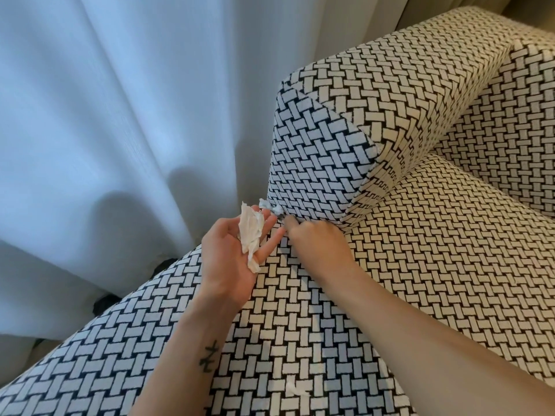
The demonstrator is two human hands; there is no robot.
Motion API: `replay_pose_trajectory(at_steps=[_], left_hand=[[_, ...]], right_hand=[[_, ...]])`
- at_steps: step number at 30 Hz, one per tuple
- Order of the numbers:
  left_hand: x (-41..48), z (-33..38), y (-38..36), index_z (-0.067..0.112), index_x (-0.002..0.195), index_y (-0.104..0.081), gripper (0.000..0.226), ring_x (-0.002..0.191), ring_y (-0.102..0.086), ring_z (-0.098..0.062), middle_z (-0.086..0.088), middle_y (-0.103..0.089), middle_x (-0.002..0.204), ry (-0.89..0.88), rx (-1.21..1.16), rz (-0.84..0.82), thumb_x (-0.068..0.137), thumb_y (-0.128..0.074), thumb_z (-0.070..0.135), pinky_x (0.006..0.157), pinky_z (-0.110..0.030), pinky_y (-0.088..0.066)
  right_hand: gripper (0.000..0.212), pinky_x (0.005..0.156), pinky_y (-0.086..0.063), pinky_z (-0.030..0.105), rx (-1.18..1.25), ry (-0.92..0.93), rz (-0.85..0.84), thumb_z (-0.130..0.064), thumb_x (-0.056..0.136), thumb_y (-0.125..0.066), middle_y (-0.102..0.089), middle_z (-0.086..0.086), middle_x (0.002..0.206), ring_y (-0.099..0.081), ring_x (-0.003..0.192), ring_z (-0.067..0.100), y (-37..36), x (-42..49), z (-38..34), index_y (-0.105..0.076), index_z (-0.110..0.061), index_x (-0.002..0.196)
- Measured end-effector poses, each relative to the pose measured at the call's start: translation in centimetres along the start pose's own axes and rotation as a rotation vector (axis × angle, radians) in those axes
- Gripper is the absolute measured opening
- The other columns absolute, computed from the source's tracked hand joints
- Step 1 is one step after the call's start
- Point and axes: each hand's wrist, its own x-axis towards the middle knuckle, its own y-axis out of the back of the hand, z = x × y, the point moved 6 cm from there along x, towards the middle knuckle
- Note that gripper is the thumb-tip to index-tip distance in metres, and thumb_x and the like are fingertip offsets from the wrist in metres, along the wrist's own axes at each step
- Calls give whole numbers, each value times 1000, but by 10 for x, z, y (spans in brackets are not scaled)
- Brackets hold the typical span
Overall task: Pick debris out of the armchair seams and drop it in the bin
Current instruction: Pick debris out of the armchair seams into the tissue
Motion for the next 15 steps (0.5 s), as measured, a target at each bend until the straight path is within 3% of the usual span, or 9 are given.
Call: replay_pose_trajectory(at_steps=[6, 10, 15], left_hand=[[-1, -1, 0, -7, 127, -57, 39, 117, -66, -36, -25, -65, 128, 21, -14, 0, 97, -40, 10, 93, -44, -57], [1, -2, 1, -7, 129, -56, 41, 120, -64, -36, -24, -65, 129, 26, -9, -6, 97, -40, 11, 98, -46, -54], [2, -2, 1, -8, 131, -54, 42, 118, -66, -35, -24, -66, 127, 28, -42, 6, 97, -38, 11, 99, -44, -53]], right_hand=[[32, 70, -55, 33, 63, -10, 46, -4, 105, -42, -72, 5, 95, -72, 83, 23, 0, -10, 6, -48, -12, 135], [61, 72, -54, 35, 37, 24, 50, -3, 102, -40, -71, 7, 101, -71, 90, 26, 0, -4, -2, -19, -15, 158], [58, 74, -53, 34, -77, 55, 16, -4, 105, -38, -69, 4, 113, -70, 99, 25, -4, 11, -12, -20, -11, 159]])
